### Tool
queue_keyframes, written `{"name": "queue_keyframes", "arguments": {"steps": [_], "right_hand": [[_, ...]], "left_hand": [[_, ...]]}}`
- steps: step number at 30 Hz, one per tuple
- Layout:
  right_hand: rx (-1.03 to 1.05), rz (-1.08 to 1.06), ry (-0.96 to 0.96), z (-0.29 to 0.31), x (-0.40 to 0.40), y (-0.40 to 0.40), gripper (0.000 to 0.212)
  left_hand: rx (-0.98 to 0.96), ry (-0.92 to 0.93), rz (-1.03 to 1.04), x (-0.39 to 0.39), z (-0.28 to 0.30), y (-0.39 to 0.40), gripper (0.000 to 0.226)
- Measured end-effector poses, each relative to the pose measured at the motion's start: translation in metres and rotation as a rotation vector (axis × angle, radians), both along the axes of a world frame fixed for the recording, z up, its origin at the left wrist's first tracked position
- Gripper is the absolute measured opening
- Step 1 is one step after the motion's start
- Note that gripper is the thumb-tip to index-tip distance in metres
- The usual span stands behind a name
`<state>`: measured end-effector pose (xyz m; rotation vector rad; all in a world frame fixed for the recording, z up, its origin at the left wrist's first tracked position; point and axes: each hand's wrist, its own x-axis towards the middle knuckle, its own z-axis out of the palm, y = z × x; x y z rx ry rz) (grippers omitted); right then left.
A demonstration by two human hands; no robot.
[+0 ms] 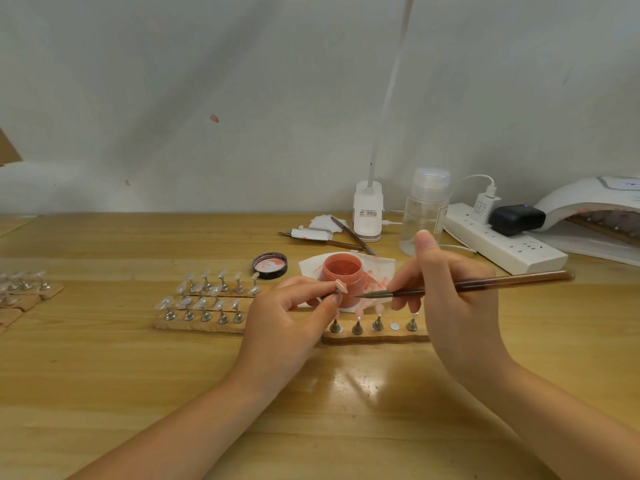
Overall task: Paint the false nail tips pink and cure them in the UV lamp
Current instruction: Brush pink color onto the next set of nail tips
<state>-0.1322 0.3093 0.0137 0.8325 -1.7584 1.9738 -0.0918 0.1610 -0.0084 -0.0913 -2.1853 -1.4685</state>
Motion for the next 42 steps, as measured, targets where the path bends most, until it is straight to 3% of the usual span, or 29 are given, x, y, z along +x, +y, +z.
{"name": "queue_keyframes", "arguments": {"steps": [5, 11, 16, 22, 28, 35, 42], "right_hand": [[0.141, -0.023, 0.068, -0.001, -0.0013, -0.0025, 0.035], [0.046, -0.02, 0.054, -0.0011, -0.0016, -0.0002, 0.041], [0.187, -0.054, 0.1, -0.0002, -0.0017, -0.0037, 0.03], [0.05, -0.004, 0.044, -0.0012, 0.0001, -0.0001, 0.041], [0.111, -0.035, 0.044, -0.0011, -0.0005, -0.004, 0.037], [-0.012, -0.019, -0.027, -0.0009, 0.0007, -0.0014, 0.045], [0.027, 0.001, -0.046, -0.0026, 0.0022, -0.0033, 0.042]], "left_hand": [[0.001, -0.006, -0.005, -0.0012, -0.0001, 0.0004, 0.019], [0.013, -0.011, 0.002, -0.0003, -0.0004, 0.0001, 0.021], [0.031, -0.016, 0.002, -0.0008, -0.0006, -0.0001, 0.019], [0.018, -0.002, 0.013, -0.0012, -0.0009, -0.0002, 0.022], [0.0, 0.006, -0.006, -0.002, -0.0004, -0.0002, 0.02], [-0.002, 0.025, -0.001, -0.0025, -0.0014, -0.001, 0.022], [0.042, 0.036, -0.015, -0.0026, -0.0003, -0.0007, 0.013]]}}
